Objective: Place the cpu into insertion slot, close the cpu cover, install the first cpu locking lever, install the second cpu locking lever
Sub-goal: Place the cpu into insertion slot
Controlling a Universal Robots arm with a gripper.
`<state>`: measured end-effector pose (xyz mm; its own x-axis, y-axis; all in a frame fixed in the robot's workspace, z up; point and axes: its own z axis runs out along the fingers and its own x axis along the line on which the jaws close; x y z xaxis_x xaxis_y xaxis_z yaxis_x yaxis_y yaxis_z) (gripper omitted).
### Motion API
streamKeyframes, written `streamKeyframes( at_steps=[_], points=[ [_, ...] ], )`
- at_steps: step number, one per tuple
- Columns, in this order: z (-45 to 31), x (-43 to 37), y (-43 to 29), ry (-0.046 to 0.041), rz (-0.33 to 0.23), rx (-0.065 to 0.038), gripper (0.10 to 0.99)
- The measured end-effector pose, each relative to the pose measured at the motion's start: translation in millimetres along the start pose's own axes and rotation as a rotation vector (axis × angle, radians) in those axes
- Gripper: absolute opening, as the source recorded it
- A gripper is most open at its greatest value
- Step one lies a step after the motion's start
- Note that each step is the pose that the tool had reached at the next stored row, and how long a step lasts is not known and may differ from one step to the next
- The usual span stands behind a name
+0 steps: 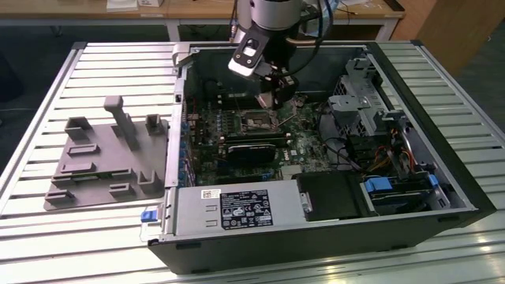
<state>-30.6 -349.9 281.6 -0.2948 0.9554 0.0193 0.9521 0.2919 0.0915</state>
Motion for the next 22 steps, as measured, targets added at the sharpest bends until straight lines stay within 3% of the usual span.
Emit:
streamKeyframes(
  at_steps=[11,22],
  points=[
    [8.8,-0.1,-0.9,-0.0178,0.194,-0.004,0.537],
    [18.6,3.8,-6.9,-0.0277,0.302,-0.006,0.537]
  ],
)
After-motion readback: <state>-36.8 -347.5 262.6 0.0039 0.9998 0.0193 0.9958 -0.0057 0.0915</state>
